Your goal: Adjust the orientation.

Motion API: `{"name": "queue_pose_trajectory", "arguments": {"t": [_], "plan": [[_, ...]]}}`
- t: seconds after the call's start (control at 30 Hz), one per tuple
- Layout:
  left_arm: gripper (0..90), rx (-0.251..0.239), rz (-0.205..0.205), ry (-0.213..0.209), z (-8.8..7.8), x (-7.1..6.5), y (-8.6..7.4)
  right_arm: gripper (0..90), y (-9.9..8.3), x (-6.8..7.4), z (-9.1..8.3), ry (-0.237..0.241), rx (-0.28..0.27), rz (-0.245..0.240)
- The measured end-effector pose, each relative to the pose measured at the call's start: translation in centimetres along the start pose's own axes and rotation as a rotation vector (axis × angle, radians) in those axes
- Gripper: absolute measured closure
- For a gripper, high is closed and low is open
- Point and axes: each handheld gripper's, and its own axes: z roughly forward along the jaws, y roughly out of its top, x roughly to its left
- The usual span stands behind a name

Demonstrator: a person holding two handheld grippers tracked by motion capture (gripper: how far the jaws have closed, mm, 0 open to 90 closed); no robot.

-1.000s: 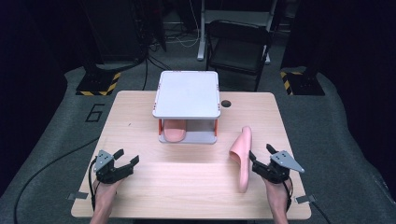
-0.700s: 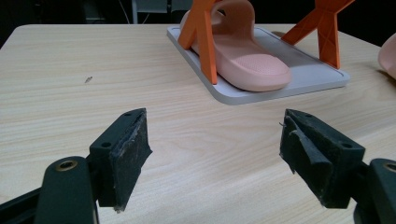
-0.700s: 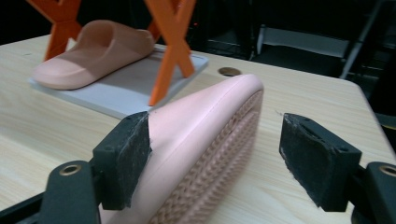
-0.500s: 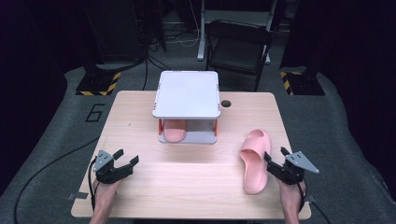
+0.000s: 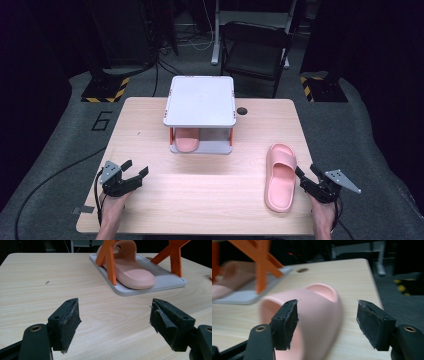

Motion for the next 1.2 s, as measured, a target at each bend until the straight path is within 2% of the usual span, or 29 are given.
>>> {"name": "queue_pose_trajectory", "arguments": {"t": [0.07, 0.1, 0.17, 0.2, 0.23, 0.27, 0.3, 0.33, 0.37, 0.4, 0.43, 0.53, 0.57, 0.63, 0.73, 0.8, 0.83, 0.9, 0.93, 0.97, 1.0, 1.1, 1.2], "plan": [[23.9, 0.002, 0.002, -0.005, 0.0, 0.0, 0.0, 32.7, 0.0, 0.5, 0.3, 0.022, 0.027, -0.036], [23.9, 0.002, 0.003, -0.004, 0.0, 0.0, 0.0, 32.6, -0.2, 0.9, 0.7, 0.037, 0.057, -0.063], [23.9, 0.005, 0.005, -0.003, 0.0, -0.1, 0.1, 33.0, -0.6, 1.5, 1.5, 0.032, 0.114, -0.091], [23.9, 0.008, 0.007, -0.004, 0.0, -0.1, 0.1, 35.9, -0.9, 1.9, 2.1, 0.018, 0.145, -0.106], [23.9, 0.009, 0.007, -0.002, 0.0, -0.1, 0.0, 39.7, -1.0, 2.1, 2.4, 0.021, 0.162, -0.115], [23.9, 0.009, 0.007, -0.002, 0.0, -0.1, 0.0, 45.7, -1.1, 2.2, 2.7, -0.009, 0.172, -0.135], [23.9, 0.009, 0.007, -0.002, 0.1, -0.1, 0.0, 58.9, -1.1, 2.4, 2.8, -0.064, 0.17, -0.144], [23.9, 0.01, 0.007, -0.002, 0.1, -0.1, 0.0, 64.6, -1.1, 2.3, 2.7, -0.075, 0.153, -0.123], [23.9, 0.014, 0.006, -0.003, 0.1, -0.1, 0.0, 65.2, -1.0, 2.1, 2.8, -0.056, 0.138, -0.092], [23.9, 0.014, 0.009, -0.003, 0.1, -0.1, 0.0, 66.9, -0.9, 2.0, 2.9, -0.045, 0.14, -0.086], [23.9, 0.012, 0.011, -0.003, 0.2, -0.1, -0.1, 69.1, -0.9, 2.2, 3.0, -0.05, 0.147, -0.103], [24.0, 0.015, 0.013, -0.003, 0.2, -0.2, -0.1, 74.6, -0.9, 3.0, 3.5, -0.009, 0.159, -0.195], [24.0, 0.016, 0.014, -0.003, 0.2, -0.2, -0.1, 77.8, -0.9, 3.6, 3.9, 0.029, 0.172, -0.233], [23.9, 0.015, 0.014, -0.003, 0.2, -0.2, -0.1, 80.1, -1.0, 4.7, 4.4, 0.069, 0.166, -0.292], [24.0, 0.014, 0.011, -0.005, 0.2, -0.2, -0.1, 80.1, -0.9, 5.7, 4.7, 0.077, 0.181, -0.336], [24.0, 0.016, 0.01, -0.006, 0.2, -0.1, -0.1, 76.4, -1.0, 5.9, 4.7, 0.088, 0.173, -0.331], [24.0, 0.006, 0.005, -0.004, 0.2, -0.1, -0.1, 68.8, -1.0, 5.9, 4.6, 0.097, 0.179, -0.324], [24.0, 0.012, -0.001, -0.011, 0.2, -0.1, -0.3, 50.4, -0.8, 5.6, 4.5, 0.111, 0.166, -0.254], [24.0, 0.018, -0.002, -0.011, 0.1, -0.1, -0.3, 46.8, -0.7, 5.4, 4.3, 0.118, 0.154, -0.23], [24.0, 0.017, -0.007, -0.011, 0.2, 0.0, -0.4, 36.4, -0.5, 5.0, 3.7, 0.133, 0.13, -0.171], [24.0, 0.016, -0.009, -0.01, 0.2, 0.0, -0.5, 36.4, -0.5, 5.0, 3.7, 0.133, 0.13, -0.171], [24.0, 0.011, -0.018, -0.009, 0.1, 0.2, -0.4, 27.8, -0.3, 4.3, 2.9, 0.177, 0.099, -0.123], [24.0, -0.002, -0.023, -0.009, -0.1, 0.3, -0.3, 24.3, -0.2, 3.7, 2.5, 0.178, 0.085, -0.104]]}}
